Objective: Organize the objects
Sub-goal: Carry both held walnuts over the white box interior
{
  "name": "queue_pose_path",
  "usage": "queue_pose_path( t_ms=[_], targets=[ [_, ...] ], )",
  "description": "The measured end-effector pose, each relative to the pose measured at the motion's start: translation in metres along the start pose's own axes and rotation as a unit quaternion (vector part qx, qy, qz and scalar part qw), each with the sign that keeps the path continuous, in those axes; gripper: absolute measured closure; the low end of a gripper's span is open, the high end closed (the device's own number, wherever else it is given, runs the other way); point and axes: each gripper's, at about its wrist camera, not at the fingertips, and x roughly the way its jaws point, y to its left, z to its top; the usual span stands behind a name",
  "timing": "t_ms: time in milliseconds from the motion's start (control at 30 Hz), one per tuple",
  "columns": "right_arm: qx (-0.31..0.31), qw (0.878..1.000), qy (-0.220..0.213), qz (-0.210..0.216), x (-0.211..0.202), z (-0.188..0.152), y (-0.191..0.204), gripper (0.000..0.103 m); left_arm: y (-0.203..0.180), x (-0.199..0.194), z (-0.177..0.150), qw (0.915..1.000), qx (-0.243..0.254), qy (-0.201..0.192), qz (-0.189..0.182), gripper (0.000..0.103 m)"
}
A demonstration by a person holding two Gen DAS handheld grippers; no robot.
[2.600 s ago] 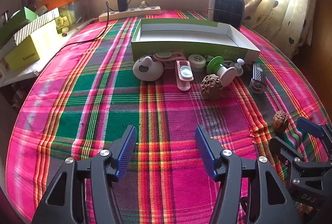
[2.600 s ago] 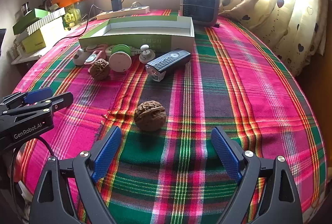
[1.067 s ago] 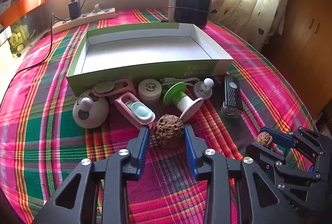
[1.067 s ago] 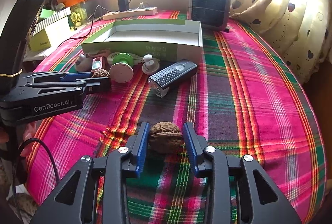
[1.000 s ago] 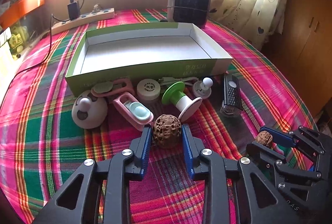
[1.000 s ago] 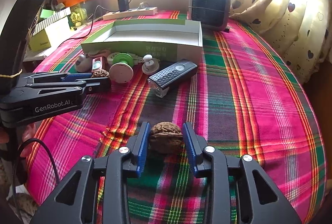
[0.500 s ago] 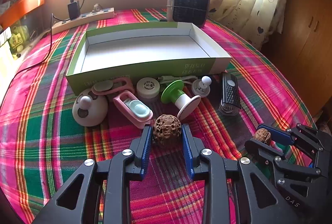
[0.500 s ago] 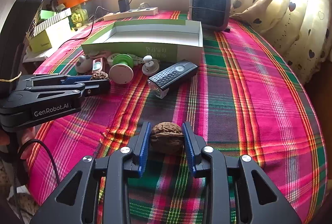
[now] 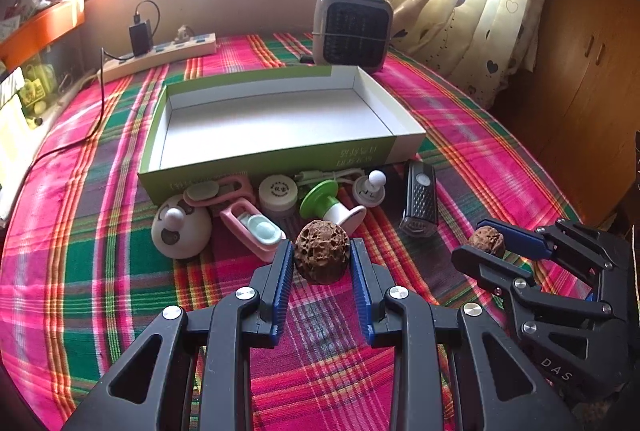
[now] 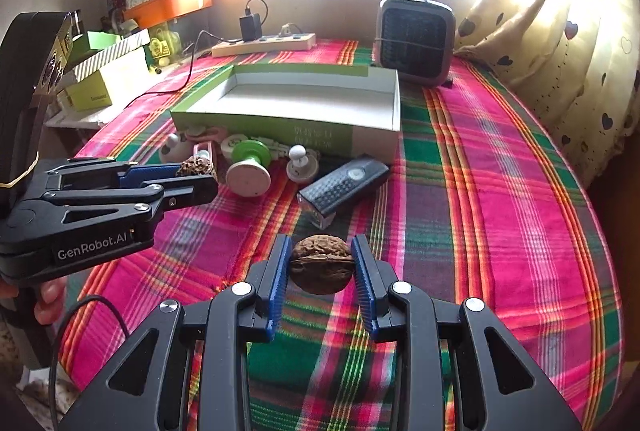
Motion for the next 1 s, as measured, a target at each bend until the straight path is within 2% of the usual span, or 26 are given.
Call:
queue_pose_path(
  t_ms=[333, 567, 867, 1000],
  targets=[
    [-0.014, 1.000, -0.014, 0.014, 0.005, 0.037, -0.003, 0.071, 0.010, -0.008, 0.028, 0.9998, -0.003, -0.018, 0.002, 0.077],
    [-0.020, 0.999, -0.020, 0.022, 0.017, 0.064, -0.005, 0.071, 0.024, 0.001, 0.048, 0.9998, -0.008, -0.019, 0.007, 0.077],
    [-0.013, 0.999, -0.005, 0.029, 0.052, 0.099, -0.014, 0.071, 0.052, 0.023, 0.073, 0.9995, -0.026, -0.011, 0.015, 0.077],
    [-0.010, 0.999, 0.015, 0.029, 0.075, 0.109, -0.018, 0.071, 0.064, 0.038, 0.079, 0.9992, -0.032, 0.001, 0.023, 0.077]
  ],
)
